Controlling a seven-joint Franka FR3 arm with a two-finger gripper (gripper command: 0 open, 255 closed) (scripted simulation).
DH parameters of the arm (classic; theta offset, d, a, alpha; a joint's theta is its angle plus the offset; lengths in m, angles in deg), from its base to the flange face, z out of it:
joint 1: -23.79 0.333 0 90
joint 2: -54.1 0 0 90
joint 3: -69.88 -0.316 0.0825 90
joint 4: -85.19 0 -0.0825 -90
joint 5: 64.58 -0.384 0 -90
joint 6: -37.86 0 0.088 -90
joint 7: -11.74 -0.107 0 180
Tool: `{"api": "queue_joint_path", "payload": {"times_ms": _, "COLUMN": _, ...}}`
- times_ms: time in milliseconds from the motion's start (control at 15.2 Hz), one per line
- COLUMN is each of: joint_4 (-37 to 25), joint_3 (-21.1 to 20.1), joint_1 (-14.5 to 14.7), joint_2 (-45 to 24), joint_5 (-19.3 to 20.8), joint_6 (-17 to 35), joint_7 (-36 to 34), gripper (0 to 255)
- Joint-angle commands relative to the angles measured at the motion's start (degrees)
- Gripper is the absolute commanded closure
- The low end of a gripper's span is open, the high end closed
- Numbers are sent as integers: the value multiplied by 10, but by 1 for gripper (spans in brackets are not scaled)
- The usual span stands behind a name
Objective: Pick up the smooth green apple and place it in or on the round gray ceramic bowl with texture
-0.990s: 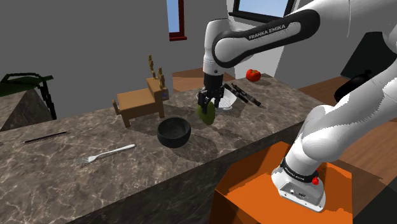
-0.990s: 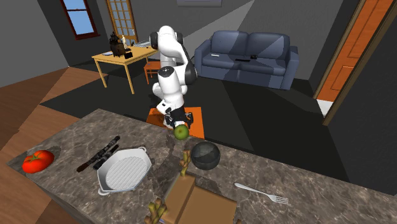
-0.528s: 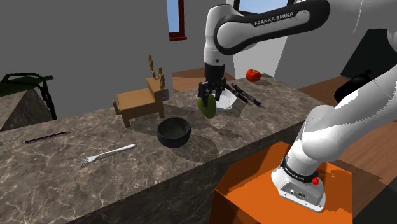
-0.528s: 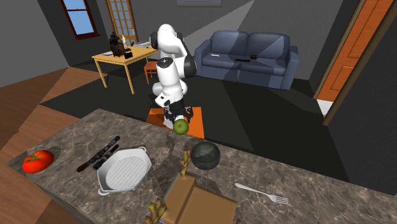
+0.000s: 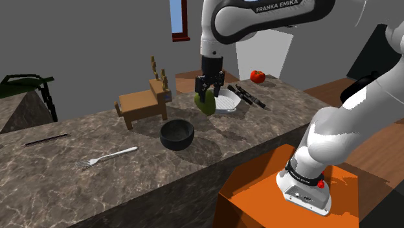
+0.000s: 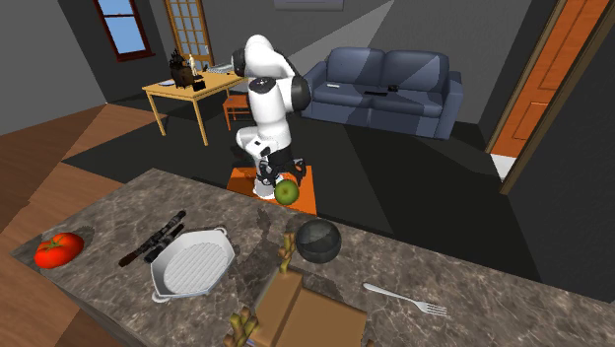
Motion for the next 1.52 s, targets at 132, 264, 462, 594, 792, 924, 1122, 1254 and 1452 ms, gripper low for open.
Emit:
{"api": "queue_joint_path", "payload": {"times_ms": 132, "joint_4": -67, "joint_3": -31, "joint_1": 13, "joint_2": -60, "joint_5": -2, "joint_6": 1, "joint_7": -46, "gripper": 255}}
{"api": "queue_joint_path", "payload": {"times_ms": 264, "joint_4": -106, "joint_3": -45, "joint_1": 20, "joint_2": -95, "joint_5": 1, "joint_6": -1, "joint_7": -70, "gripper": 255}}
{"api": "queue_joint_path", "payload": {"times_ms": 462, "joint_4": -180, "joint_3": -68, "joint_1": 32, "joint_2": -157, "joint_5": 12, "joint_6": -7, "joint_7": -112, "gripper": 255}}
{"api": "queue_joint_path", "payload": {"times_ms": 594, "joint_4": -166, "joint_3": -68, "joint_1": 33, "joint_2": -158, "joint_5": 12, "joint_6": 8, "joint_7": -110, "gripper": 255}}
{"api": "queue_joint_path", "payload": {"times_ms": 792, "joint_4": -145, "joint_3": -69, "joint_1": 34, "joint_2": -160, "joint_5": 11, "joint_6": 30, "joint_7": -107, "gripper": 255}}
{"api": "queue_joint_path", "payload": {"times_ms": 924, "joint_4": -132, "joint_3": -70, "joint_1": 34, "joint_2": -162, "joint_5": 11, "joint_6": 45, "joint_7": -106, "gripper": 255}}
{"api": "queue_joint_path", "payload": {"times_ms": 1122, "joint_4": -113, "joint_3": -70, "joint_1": 35, "joint_2": -166, "joint_5": 11, "joint_6": 68, "joint_7": -103, "gripper": 255}}
{"api": "queue_joint_path", "payload": {"times_ms": 1254, "joint_4": -101, "joint_3": -71, "joint_1": 35, "joint_2": -169, "joint_5": 11, "joint_6": 83, "joint_7": -102, "gripper": 255}}
{"api": "queue_joint_path", "payload": {"times_ms": 1452, "joint_4": -84, "joint_3": -72, "joint_1": 35, "joint_2": -175, "joint_5": 11, "joint_6": 106, "joint_7": -100, "gripper": 255}}
